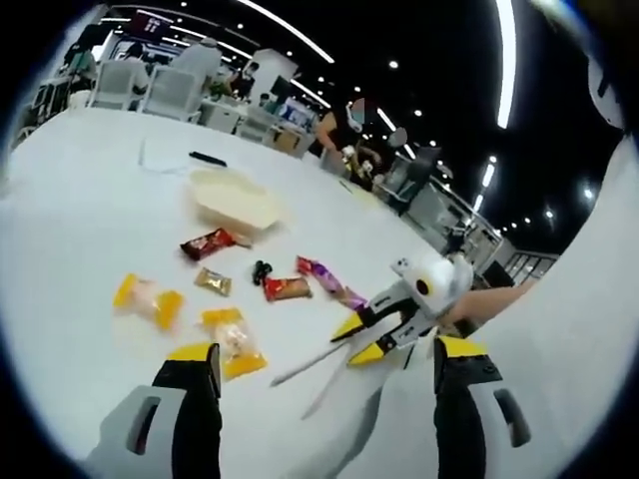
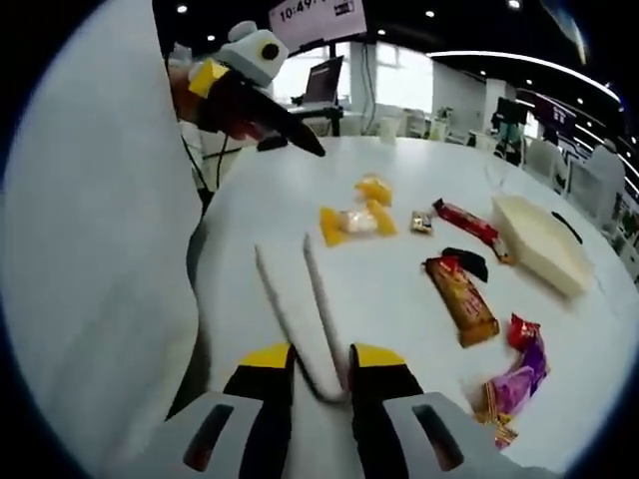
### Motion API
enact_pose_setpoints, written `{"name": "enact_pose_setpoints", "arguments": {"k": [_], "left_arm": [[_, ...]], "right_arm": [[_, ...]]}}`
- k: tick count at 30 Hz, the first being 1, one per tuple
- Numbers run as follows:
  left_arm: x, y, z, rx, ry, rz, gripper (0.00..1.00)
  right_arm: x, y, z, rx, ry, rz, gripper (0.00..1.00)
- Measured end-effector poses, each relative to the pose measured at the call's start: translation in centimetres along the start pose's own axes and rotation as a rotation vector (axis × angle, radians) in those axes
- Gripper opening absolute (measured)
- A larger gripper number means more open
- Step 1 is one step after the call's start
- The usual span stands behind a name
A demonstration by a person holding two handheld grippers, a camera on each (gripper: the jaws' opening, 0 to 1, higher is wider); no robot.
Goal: Place the target food into the container with the food tongs after gripping and lifting it, then release it inside without dropping or visibly crushing the food.
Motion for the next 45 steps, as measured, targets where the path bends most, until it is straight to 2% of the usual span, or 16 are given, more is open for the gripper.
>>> {"name": "enact_pose_setpoints", "arguments": {"k": [4, 5, 6, 7, 8, 10, 16, 24, 26, 28, 29, 33, 39, 41, 42, 45], "left_arm": [[0.0, -0.3, 0.0, -0.013, 0.004, -0.005, 0.83], [0.0, -0.4, 0.0, -0.012, 0.005, -0.008, 0.83], [0.0, -0.4, 0.0, -0.009, 0.007, -0.012, 0.82], [0.0, -0.5, 0.0, -0.006, 0.009, -0.02, 0.82], [0.0, -0.6, 0.0, -0.005, 0.009, -0.025, 0.81], [0.0, -0.7, 0.0, -0.003, 0.009, -0.029, 0.81], [0.1, -0.7, 0.0, 0.002, 0.001, -0.035, 0.8], [0.3, 0.0, -0.5, 0.009, -0.012, -0.033, 0.81], [0.4, 0.1, -0.6, 0.024, -0.012, -0.034, 0.82], [0.5, 0.2, -0.7, 0.034, -0.016, -0.042, 0.82], [0.7, 0.2, -0.8, 0.085, -0.01, -0.056, 0.82], [1.2, 0.2, -0.6, 0.152, -0.008, -0.104, 0.85], [1.9, 0.2, -0.6, 0.173, -0.033, -0.126, 0.86], [1.9, 0.1, -0.8, 0.184, -0.068, -0.159, 0.81], [1.7, 0.3, -1.1, 0.186, -0.067, -0.157, 0.79], [1.5, 0.8, -1.3, 0.181, -0.079, -0.147, 0.82]], "right_arm": [[-0.2, 0.2, 0.1, 0.033, 0.021, -0.019, 0.16], [-0.1, 0.3, -0.1, 0.129, 0.059, -0.015, 0.15], [-0.1, 0.2, -0.2, 0.185, 0.068, -0.028, 0.15], [-0.2, 0.4, -0.1, 0.139, 0.066, -0.017, 0.15], [-0.2, 0.4, -0.3, 0.139, 0.064, -0.019, 0.14], [-0.4, 0.3, -0.6, 0.186, 0.084, -0.008, 0.14], [-1.2, 0.5, -1.0, 0.165, 0.088, -0.032, 0.14], [-2.0, 1.1, -0.8, 0.216, 0.093, -0.009, 0.14], [-2.1, 1.3, -1.1, 0.293, 0.147, -0.011, 0.14], [-2.2, 1.5, -1.1, 0.271, 0.139, -0.017, 0.14], [-2.2, 1.7, -1.3, 0.255, 0.143, -0.021, 0.14], [-2.3, 1.9, -1.6, 0.247, 0.146, -0.018, 0.14], [-2.7, 2.2, -1.8, 0.248, 0.138, 0.006, 0.14], [-3.2, 2.3, -1.6, 0.253, 0.129, 0.023, 0.14], [-3.4, 2.4, -1.6, 0.261, 0.125, 0.034, 0.14], [-4.0, 2.4, -2.0, 0.271, 0.129, 0.066, 0.14]]}}
Point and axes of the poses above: the point that each gripper's makers call its tool centre point, and the gripper's own axes: x roughly forward along the fingers, z roughly to its right, y roughly out of its top, the point moved 9 cm from there along -x, roughly backward along the fingers, and after that the axes turned 15 degrees about -z, right-handed, at the moved point
